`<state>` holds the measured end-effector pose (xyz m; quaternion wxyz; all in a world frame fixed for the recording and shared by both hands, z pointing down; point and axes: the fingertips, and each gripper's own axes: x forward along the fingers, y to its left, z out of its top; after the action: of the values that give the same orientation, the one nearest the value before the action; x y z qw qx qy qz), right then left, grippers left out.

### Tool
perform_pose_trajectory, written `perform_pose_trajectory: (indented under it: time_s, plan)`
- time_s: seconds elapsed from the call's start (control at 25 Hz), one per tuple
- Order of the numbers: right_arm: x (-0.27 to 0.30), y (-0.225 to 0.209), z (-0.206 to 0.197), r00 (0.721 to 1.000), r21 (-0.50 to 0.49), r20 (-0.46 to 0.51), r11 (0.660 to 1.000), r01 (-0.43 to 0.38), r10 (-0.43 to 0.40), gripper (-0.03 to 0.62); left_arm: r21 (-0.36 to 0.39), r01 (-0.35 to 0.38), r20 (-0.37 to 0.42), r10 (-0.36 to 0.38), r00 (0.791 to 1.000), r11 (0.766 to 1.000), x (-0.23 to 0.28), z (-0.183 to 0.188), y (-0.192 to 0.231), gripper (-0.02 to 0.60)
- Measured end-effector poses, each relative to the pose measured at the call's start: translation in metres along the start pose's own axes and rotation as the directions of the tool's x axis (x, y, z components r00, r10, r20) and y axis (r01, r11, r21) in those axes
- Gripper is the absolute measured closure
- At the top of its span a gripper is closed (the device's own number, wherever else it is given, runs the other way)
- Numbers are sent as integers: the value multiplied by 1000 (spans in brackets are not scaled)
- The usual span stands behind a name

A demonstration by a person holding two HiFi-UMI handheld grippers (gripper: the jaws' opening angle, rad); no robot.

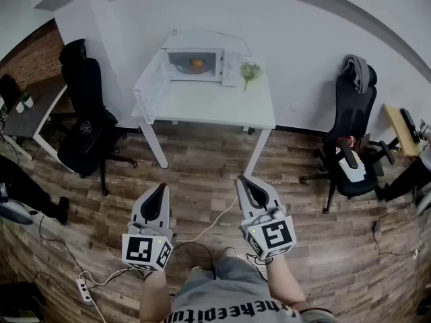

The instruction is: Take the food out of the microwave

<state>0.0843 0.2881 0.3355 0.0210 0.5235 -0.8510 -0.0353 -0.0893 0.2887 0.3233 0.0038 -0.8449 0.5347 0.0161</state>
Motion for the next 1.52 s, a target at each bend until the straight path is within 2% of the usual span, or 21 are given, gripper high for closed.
perform_pose_trajectory:
  time_s: [0.88, 1.16, 1.32, 1.52]
  plan:
    - [22, -47, -4, 1000, 3, 17, 1000, -25, 25, 589, 12, -2, 20, 1, 1000, 1000, 50, -5, -17, 572]
    - [39, -72, -6, 996, 22, 61, 997, -72, 71, 589, 80, -4, 21, 2, 1000, 997, 83, -2, -35, 572]
    - [45, -82, -9, 994, 31, 60, 995, -91, 89, 589, 66, -13, 14, 12, 1000, 998, 93, -2, -45, 572]
    - [54, -89, -10, 993, 48, 58, 994, -101, 98, 589, 95, -4, 9, 3, 1000, 995, 107, -9, -47, 572]
